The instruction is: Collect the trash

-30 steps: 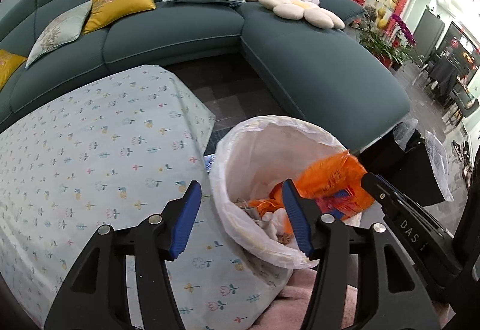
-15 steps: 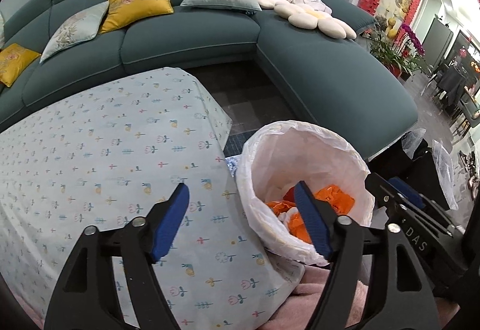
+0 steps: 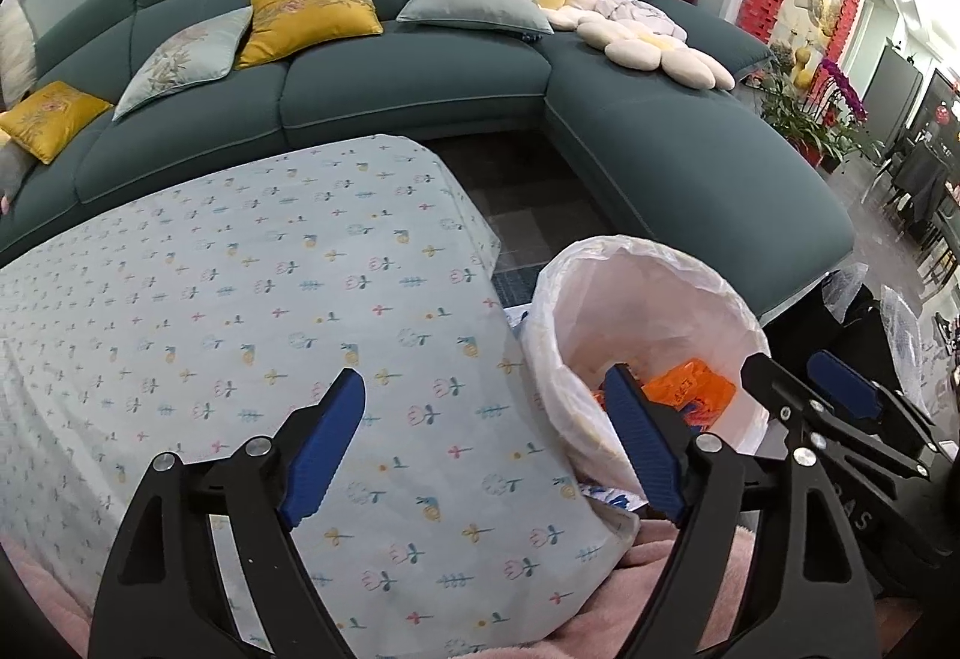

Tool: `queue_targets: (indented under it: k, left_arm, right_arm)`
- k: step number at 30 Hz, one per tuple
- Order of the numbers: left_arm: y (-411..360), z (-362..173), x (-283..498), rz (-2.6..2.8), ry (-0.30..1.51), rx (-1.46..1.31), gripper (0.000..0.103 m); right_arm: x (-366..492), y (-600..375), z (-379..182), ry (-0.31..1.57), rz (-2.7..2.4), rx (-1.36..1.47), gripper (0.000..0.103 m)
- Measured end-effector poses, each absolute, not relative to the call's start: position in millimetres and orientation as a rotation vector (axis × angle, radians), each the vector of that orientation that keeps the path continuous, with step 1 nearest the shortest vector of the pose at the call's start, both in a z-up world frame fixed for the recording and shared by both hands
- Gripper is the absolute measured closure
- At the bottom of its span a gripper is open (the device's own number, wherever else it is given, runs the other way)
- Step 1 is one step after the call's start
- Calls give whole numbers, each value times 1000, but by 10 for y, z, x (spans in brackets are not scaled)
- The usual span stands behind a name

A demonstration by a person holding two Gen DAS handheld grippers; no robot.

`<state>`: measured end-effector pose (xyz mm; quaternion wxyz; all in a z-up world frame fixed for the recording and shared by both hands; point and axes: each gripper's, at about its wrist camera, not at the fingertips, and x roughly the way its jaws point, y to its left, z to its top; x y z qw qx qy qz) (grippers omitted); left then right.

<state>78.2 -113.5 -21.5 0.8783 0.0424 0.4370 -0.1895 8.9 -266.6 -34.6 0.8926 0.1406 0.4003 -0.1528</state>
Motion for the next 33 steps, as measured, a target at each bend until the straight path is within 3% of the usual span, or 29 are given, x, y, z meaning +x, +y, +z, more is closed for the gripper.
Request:
queue_targets:
  k: [8,12,21,23,33]
  left_arm:
    - [-975,-282,647,-359,905,109,17]
    - [-880,-325,590,-331,906,109,14]
    - [-718,-434,486,-279,906,119,14]
    - [-701,-442,465,-271,903,115,13]
    - [-649,-498,459,-238,901,111,13]
  right_arm:
    - [-15,-2452,-407,845,-295,241,29]
    - [-77,-2393,-465,853,-290,236,19]
    - [-156,-2370,-564,871,-306,228,18]
    - [-170,-2371,-573,875,-308,224,5]
    - [-174,-2324,-647,879,-321,192,7]
